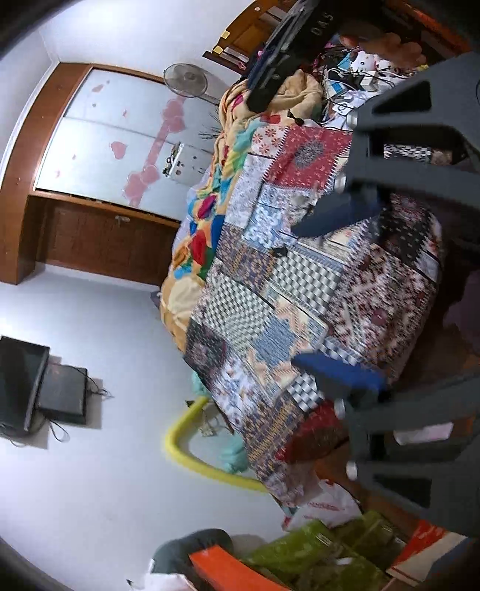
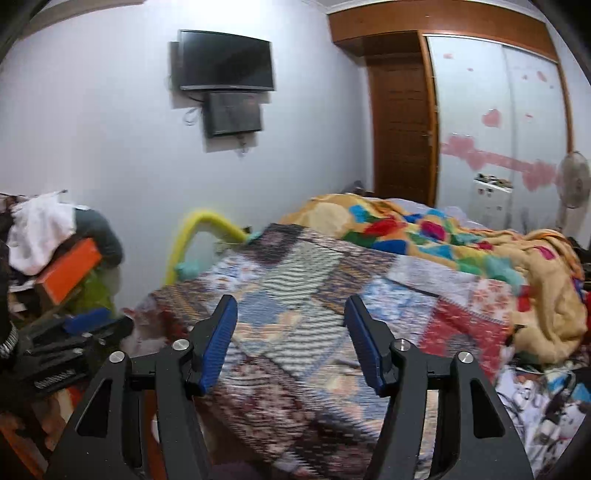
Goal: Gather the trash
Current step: 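Move the right gripper back over the quilt items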
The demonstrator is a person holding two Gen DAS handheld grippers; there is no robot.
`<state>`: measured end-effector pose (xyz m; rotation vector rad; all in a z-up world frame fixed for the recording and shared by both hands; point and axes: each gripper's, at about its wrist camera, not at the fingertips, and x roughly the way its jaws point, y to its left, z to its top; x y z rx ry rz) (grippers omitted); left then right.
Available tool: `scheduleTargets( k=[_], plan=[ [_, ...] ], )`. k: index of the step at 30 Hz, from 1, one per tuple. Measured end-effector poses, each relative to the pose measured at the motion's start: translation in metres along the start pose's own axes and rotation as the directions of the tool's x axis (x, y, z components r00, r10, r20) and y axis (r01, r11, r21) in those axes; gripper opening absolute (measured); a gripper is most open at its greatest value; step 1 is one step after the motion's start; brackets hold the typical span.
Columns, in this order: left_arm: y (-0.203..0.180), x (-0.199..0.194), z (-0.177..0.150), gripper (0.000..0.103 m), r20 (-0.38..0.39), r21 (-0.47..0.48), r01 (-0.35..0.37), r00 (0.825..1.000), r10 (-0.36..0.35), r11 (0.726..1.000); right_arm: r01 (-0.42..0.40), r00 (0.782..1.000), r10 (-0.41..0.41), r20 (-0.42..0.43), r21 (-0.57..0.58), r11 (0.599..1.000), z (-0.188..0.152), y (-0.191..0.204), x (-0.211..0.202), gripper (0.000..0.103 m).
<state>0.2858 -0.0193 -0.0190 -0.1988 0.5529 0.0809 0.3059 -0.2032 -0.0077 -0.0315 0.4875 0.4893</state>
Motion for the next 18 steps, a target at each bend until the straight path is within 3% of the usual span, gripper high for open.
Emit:
scheduleTargets(
  k=[1,3,5,11,18],
  plan=[
    [-0.007,0.005,0.002,0.069,0.005,0.012,0.0,1.0,0.0,1.0,0.016,1.0,-0.016,-0.005,0.002,1.0,0.0,-0.01,0.001,0.078],
    [-0.022,0.021,0.007,0.072,-0.005,0.036,0.01,1.0,-0.01,0.999,0.051,0.999,-0.051,0.001,0.016,0.999,-0.002,-0.03,0.004,0.084],
    [-0.035,0.038,0.01,0.082,-0.023,0.048,0.033,0.999,-0.032,0.998,0.093,0.996,-0.093,-0.01,0.016,0.996,-0.005,-0.051,0.007,0.094],
    [-0.061,0.092,0.009,0.086,-0.086,0.056,0.092,0.992,-0.087,0.994,0.167,0.982,-0.166,-0.087,0.001,0.986,-0.019,-0.104,0.039,0.095],
    [-0.078,0.173,-0.011,0.086,-0.214,0.087,0.096,0.974,-0.075,0.992,0.165,0.964,-0.162,-0.21,-0.005,0.986,-0.046,-0.147,0.094,0.095]
  ],
)
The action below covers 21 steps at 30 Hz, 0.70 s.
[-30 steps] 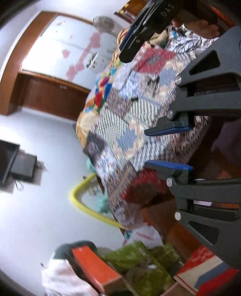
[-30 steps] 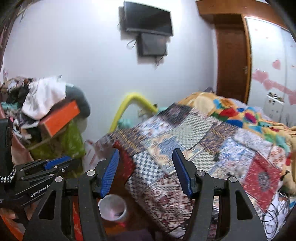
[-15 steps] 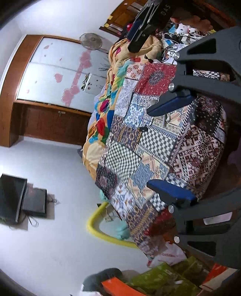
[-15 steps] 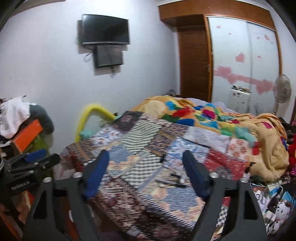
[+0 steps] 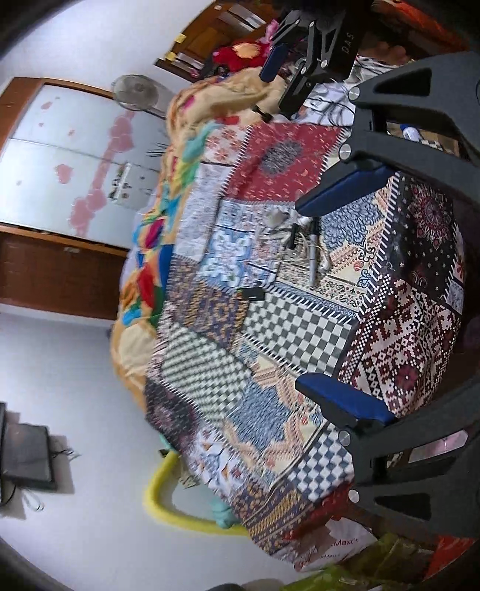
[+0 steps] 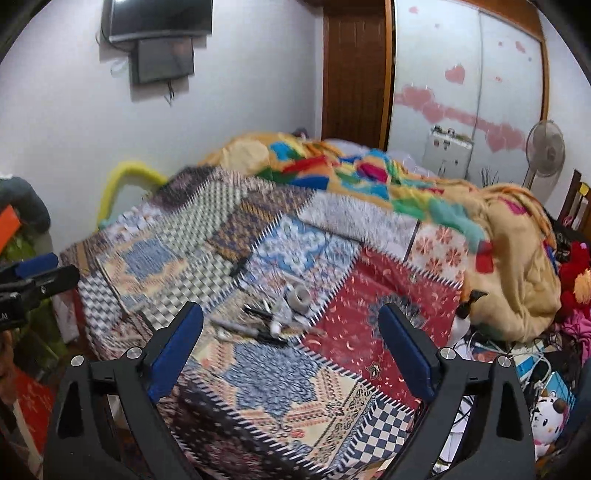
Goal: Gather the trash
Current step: 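Move the right gripper back over the quilt items, then grasp the clear pen with the right gripper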
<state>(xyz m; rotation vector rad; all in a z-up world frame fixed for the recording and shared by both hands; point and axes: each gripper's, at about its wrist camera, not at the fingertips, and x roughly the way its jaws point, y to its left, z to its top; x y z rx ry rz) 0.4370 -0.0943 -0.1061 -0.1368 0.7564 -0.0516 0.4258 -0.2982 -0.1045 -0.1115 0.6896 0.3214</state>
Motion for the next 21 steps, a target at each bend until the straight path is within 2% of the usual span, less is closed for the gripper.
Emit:
scheduleTargets(
  k=[4,10,12,14,17,18,21],
  plan=[
    [-0.002,0.046,-0.004,0.086,-0.066,0.013,0.012,0.998,-0.011,1.0,-0.019,0.996,0.018,-0.091,-0.009,1.0,-0.008,-0.015,0.048,0.095],
    [0.003,0.121,-0.014,0.086,-0.185,0.006,0.026,0.982,-0.024,1.0,-0.097,0.969,0.1,-0.227,0.024,0.995,-0.018,-0.029,0.119,0.094],
    [0.003,0.141,-0.017,0.086,-0.212,0.011,0.038,0.977,-0.035,0.999,-0.114,0.959,0.112,-0.261,0.009,0.993,-0.019,-0.031,0.141,0.089],
    [0.003,0.161,-0.019,0.086,-0.241,0.01,0.056,0.969,-0.052,0.998,-0.124,0.951,0.118,-0.285,-0.005,0.992,-0.019,-0.032,0.156,0.076],
    [0.002,0.185,-0.019,0.086,-0.275,0.001,0.099,0.957,-0.095,0.995,-0.172,0.925,0.157,-0.347,-0.013,0.985,-0.021,-0.034,0.182,0.062],
    [0.0,0.191,-0.019,0.086,-0.277,0.001,0.116,0.954,-0.112,0.993,-0.194,0.916,0.178,-0.361,-0.01,0.981,-0.022,-0.035,0.189,0.06],
    [-0.007,0.206,-0.015,0.08,-0.281,0.008,0.16,0.948,-0.151,0.987,-0.244,0.903,0.228,-0.365,0.005,0.97,-0.022,-0.037,0.195,0.05]
  ],
)
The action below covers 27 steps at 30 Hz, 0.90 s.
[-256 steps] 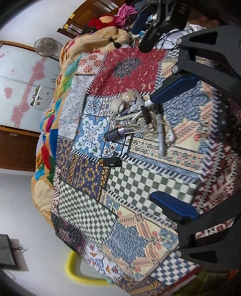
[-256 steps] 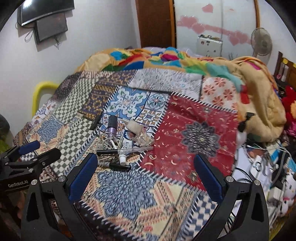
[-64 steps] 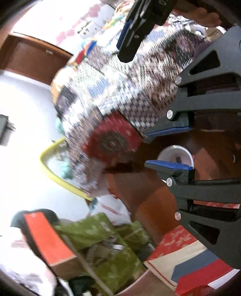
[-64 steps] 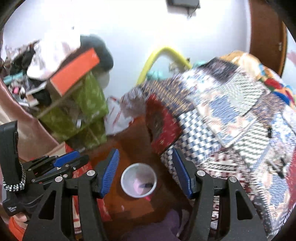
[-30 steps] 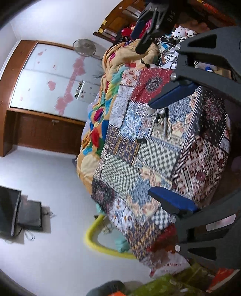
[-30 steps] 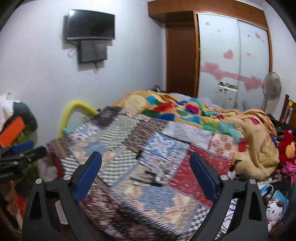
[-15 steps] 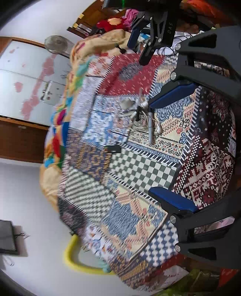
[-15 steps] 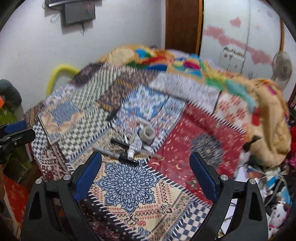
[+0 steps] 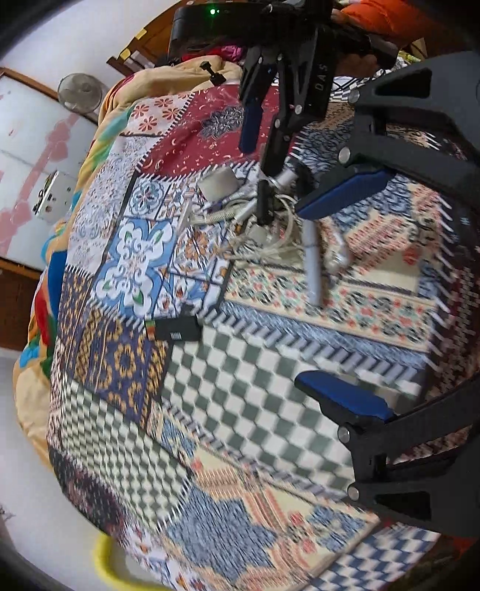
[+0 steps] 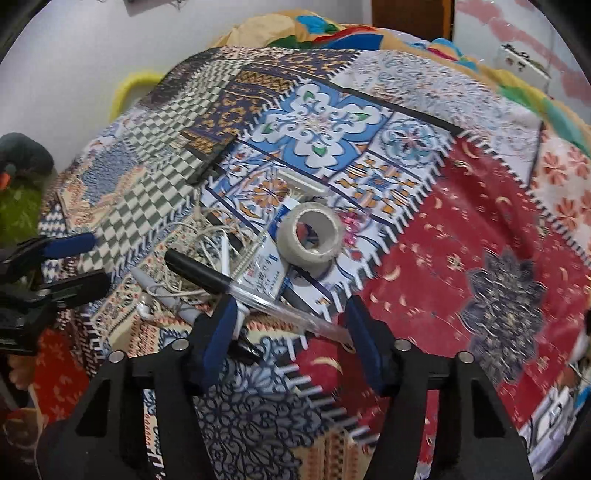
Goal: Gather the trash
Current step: 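Grasp the clear pen with the right gripper, then grasp the white marker with the left gripper while the right gripper holds the pen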
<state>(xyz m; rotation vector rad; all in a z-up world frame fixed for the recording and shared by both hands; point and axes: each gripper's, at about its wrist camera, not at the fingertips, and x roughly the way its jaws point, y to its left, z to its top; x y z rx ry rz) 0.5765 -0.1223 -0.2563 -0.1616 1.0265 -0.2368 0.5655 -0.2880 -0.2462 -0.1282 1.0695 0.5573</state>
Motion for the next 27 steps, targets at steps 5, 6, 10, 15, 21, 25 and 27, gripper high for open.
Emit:
scheduleTargets(
  k=[5,6,10,15,21,25,27],
  plan=[
    [-0.01,0.017,0.006,0.059,-0.018,0.057,0.063,0.998,-0.062,0.996,-0.093,0.995,0.093,-0.021,0.007,0.996,-0.002,-0.002,-0.002,0.034],
    [-0.012,0.021,0.007,0.056,-0.028,0.068,0.07,0.997,-0.068,0.995,-0.097,0.995,0.097,-0.024,0.002,0.995,-0.003,-0.002,-0.002,0.034],
    [-0.018,0.025,0.002,0.041,-0.048,0.108,0.066,0.997,-0.062,0.992,-0.082,0.995,0.08,-0.052,-0.04,0.996,-0.011,0.004,0.001,0.024],
    [-0.024,0.021,-0.012,0.033,-0.066,0.148,0.058,0.997,-0.048,0.987,0.007,0.999,-0.009,-0.047,-0.045,0.999,-0.027,0.01,-0.007,0.008],
    [-0.028,0.007,-0.032,0.022,-0.089,0.155,0.058,0.995,-0.045,0.986,0.03,1.0,-0.03,-0.008,0.035,0.999,-0.052,0.006,-0.027,0.008],
    [-0.033,-0.002,-0.046,0.022,-0.12,0.144,0.053,0.992,-0.036,0.988,0.044,0.999,-0.044,-0.002,0.102,0.994,-0.064,0.001,-0.037,0.008],
    [-0.037,-0.005,-0.052,0.022,-0.144,0.138,0.06,0.989,-0.04,0.989,0.064,0.998,-0.063,-0.014,0.122,0.99,-0.07,-0.001,-0.04,0.008]
  ],
)
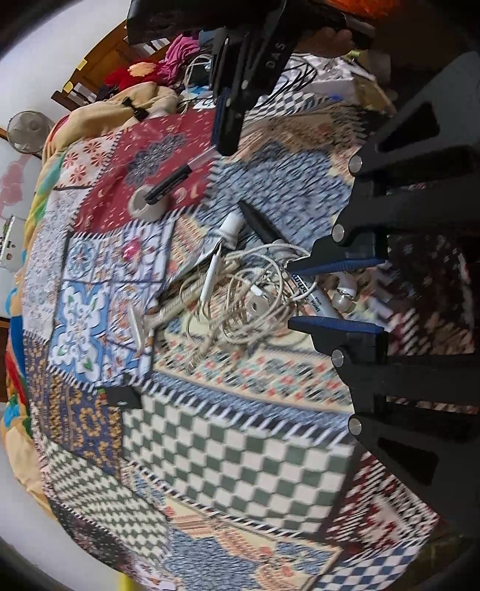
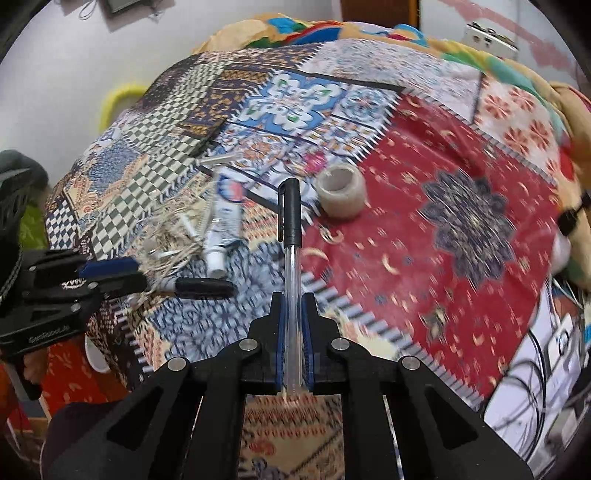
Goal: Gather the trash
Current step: 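Grasp the white marker with the left gripper while the right gripper holds the pen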
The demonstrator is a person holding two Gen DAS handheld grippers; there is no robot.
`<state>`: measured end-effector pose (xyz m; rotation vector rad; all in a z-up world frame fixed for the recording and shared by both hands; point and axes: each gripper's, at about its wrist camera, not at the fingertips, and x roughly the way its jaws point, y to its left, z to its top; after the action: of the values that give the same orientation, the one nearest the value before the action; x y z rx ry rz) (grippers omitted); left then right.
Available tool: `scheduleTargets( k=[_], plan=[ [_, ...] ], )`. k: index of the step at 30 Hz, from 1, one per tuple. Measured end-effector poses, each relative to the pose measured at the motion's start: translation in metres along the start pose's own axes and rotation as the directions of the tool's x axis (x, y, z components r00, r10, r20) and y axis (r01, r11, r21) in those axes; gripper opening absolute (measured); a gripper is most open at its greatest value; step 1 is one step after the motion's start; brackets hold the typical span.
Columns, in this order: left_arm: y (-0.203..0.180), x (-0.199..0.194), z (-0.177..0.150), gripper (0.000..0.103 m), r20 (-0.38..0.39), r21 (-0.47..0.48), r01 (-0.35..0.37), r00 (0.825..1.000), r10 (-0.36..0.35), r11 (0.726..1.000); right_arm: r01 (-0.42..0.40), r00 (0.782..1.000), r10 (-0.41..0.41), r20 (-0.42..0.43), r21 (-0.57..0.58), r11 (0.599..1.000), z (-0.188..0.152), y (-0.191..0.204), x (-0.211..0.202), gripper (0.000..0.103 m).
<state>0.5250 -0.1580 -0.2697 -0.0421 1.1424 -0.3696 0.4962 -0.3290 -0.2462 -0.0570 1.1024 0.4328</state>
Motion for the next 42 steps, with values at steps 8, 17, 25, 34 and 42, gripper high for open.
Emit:
scheduleTargets(
  k=[8,17,25,34,42],
  plan=[
    [-0.03,-0.005,-0.01,0.022,-0.045,0.044,0.001,0.999,0.001,0.999,0.058,0.997,-0.056,-0.051,0.051,0.997,-0.02,-0.005,0.0,0.008],
    [-0.024,-0.012,-0.028,0.022,-0.079,0.092,-0.018,0.997,0.025,0.996,0.076,0.994,-0.071,-0.077,0.058,0.995,-0.034,0.0,0.003,0.008],
    [-0.038,0.004,-0.023,0.021,-0.067,0.119,-0.025,0.997,0.033,0.993,0.055,0.996,-0.049,-0.077,0.086,0.995,-0.033,0.003,0.006,0.008],
    [-0.034,0.02,0.009,0.016,-0.019,0.025,-0.075,0.997,0.076,0.997,0.057,0.996,-0.05,-0.08,0.096,0.994,-0.029,0.007,0.008,0.008],
    [-0.021,-0.006,-0.003,0.041,-0.014,-0.01,-0.073,0.997,0.073,0.997,0.034,0.996,-0.022,-0.092,0.122,0.992,-0.027,0.004,0.009,0.014]
  ],
)
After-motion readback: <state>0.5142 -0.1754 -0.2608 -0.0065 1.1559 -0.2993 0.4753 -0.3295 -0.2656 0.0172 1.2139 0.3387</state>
